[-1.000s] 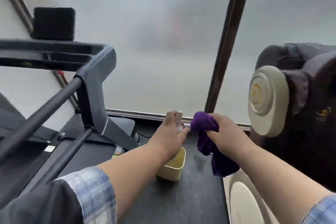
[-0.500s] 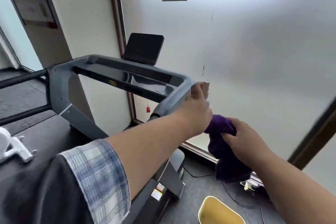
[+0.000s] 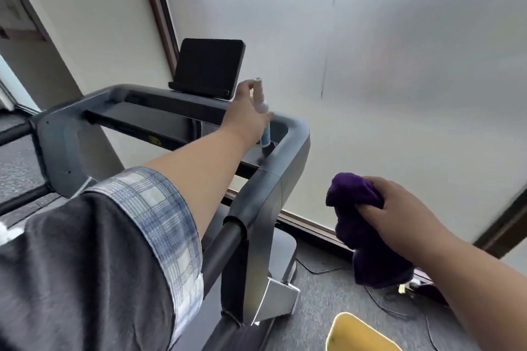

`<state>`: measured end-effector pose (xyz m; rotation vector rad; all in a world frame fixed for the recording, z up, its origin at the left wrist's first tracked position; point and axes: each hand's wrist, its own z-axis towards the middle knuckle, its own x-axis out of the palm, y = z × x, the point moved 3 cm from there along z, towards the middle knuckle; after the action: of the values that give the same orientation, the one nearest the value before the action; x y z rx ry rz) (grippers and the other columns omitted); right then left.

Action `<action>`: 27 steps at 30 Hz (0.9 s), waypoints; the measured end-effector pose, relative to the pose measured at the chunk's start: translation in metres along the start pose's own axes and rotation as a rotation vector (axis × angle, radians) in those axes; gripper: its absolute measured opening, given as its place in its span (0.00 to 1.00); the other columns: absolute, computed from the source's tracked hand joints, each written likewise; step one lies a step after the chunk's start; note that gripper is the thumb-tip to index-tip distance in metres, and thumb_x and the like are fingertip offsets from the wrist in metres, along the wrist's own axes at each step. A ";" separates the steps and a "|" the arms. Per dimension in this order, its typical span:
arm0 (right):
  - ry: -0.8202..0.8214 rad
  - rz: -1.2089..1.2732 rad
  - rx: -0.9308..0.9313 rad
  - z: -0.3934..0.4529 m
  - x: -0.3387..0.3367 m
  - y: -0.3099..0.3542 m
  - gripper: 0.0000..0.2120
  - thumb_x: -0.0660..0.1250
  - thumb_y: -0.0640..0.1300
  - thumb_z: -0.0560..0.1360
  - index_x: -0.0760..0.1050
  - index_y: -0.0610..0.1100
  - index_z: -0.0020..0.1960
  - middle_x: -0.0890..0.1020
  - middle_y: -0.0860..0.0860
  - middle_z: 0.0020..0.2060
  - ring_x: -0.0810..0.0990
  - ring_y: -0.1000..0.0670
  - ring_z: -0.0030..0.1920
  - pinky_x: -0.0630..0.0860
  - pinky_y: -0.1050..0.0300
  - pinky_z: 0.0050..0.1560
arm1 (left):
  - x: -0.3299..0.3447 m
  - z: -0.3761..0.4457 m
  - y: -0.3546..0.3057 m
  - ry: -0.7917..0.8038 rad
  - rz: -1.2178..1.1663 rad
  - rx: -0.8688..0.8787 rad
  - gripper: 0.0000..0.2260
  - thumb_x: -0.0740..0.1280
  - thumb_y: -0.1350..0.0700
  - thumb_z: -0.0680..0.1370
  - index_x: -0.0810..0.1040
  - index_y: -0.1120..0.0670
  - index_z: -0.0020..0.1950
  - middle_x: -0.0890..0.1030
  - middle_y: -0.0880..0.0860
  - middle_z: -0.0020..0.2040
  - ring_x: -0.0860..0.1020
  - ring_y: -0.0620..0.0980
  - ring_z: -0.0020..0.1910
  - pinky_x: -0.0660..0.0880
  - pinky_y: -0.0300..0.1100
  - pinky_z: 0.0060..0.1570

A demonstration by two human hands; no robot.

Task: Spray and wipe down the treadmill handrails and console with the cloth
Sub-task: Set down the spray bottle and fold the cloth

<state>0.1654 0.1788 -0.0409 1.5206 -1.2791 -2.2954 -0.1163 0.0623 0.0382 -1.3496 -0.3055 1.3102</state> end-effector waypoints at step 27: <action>-0.175 0.228 0.131 0.030 -0.037 -0.048 0.24 0.77 0.54 0.68 0.74 0.60 0.61 0.81 0.64 0.44 0.76 0.72 0.43 0.68 0.77 0.39 | 0.123 -0.081 -0.099 0.537 0.446 0.253 0.19 0.59 0.32 0.77 0.77 0.46 0.48 0.82 0.43 0.43 0.80 0.41 0.42 0.77 0.39 0.45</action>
<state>0.1755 0.2455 -0.0432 1.1560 -1.5839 -2.2756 0.0393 0.1478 0.0335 -1.5363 0.5392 1.2286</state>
